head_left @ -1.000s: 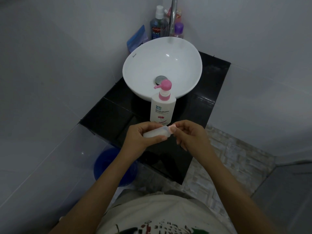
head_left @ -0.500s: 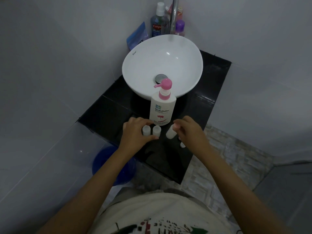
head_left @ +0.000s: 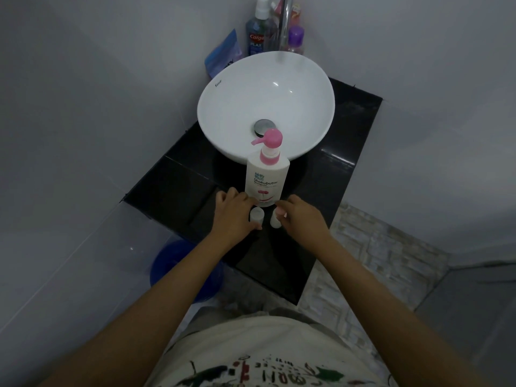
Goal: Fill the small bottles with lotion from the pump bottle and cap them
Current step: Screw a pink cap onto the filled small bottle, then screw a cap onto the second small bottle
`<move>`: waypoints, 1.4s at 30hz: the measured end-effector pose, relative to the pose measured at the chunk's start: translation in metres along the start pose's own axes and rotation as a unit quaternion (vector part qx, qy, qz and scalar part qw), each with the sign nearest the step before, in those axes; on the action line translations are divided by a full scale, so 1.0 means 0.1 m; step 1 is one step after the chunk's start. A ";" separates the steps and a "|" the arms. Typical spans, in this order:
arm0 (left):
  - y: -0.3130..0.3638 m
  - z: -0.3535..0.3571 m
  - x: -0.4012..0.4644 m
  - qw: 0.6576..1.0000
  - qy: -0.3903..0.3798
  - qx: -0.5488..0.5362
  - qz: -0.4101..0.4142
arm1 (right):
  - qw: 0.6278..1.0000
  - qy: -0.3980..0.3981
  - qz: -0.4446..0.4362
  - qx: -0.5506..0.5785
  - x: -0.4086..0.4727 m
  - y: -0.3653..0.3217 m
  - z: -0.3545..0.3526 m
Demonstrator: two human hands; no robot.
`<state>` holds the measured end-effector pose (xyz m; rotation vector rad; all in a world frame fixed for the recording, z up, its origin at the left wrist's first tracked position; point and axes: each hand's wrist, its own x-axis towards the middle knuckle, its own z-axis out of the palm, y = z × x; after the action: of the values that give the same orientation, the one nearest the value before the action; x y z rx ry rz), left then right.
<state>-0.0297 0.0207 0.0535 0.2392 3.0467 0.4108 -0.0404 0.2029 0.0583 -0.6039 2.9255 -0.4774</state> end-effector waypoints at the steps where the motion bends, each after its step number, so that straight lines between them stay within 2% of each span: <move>1: 0.00 0.00 0.01 1.000 -0.002 0.007 0.002 | 1.000 -0.011 0.008 0.000 0.00 0.01 0.00; 4: 0.01 0.02 0.04 1.000 -0.001 0.011 0.003 | 0.999 -0.020 0.029 -0.004 -0.01 0.04 -0.02; 9: 0.01 0.00 0.03 1.000 0.016 -0.025 -0.001 | 0.987 0.044 0.131 0.085 -0.09 0.23 -0.09; 12: 0.02 -0.09 -0.04 0.994 0.050 -0.096 -0.018 | 0.976 0.035 0.192 0.092 -0.12 0.37 -0.09; 15: 0.03 -0.25 -0.17 0.976 0.072 -0.203 -0.037 | 0.971 -0.018 0.225 0.073 -0.11 0.45 -0.03; 20: 0.06 -0.55 -0.40 0.896 0.061 -0.431 -0.089 | 0.967 -0.101 0.232 0.031 -0.04 0.42 0.12; 24: 0.09 -0.69 -0.49 0.800 0.079 -0.582 -0.118 | 0.960 -0.150 0.238 -0.003 0.03 0.38 0.22; 26: 0.10 -0.73 -0.51 0.754 0.082 -0.636 -0.141 | 0.956 -0.163 0.243 0.002 0.06 0.36 0.25; 29: 0.13 -0.75 -0.53 0.716 0.074 -0.676 -0.158 | 0.955 -0.139 0.262 0.031 0.05 0.33 0.20; 32: 0.14 -0.76 -0.55 0.720 0.056 -0.676 -0.150 | 0.953 -0.037 0.273 0.124 -0.05 0.28 -0.01; 35: 0.16 -0.77 -0.58 0.737 0.052 -0.659 -0.139 | 0.917 0.050 0.242 0.312 -0.20 0.11 -0.43; 39: 0.20 -0.78 -0.61 0.746 0.026 -0.654 -0.118 | 0.867 0.071 0.119 0.479 -0.38 -0.24 -1.04; 42: 0.23 -0.81 -0.64 0.754 0.003 -0.651 -0.089 | 0.865 0.051 0.051 0.497 -0.44 -0.41 -1.26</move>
<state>0.0301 0.0116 0.1397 -0.1448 1.9865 2.2145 -0.0071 0.2204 0.1924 -0.2531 2.2635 -1.8334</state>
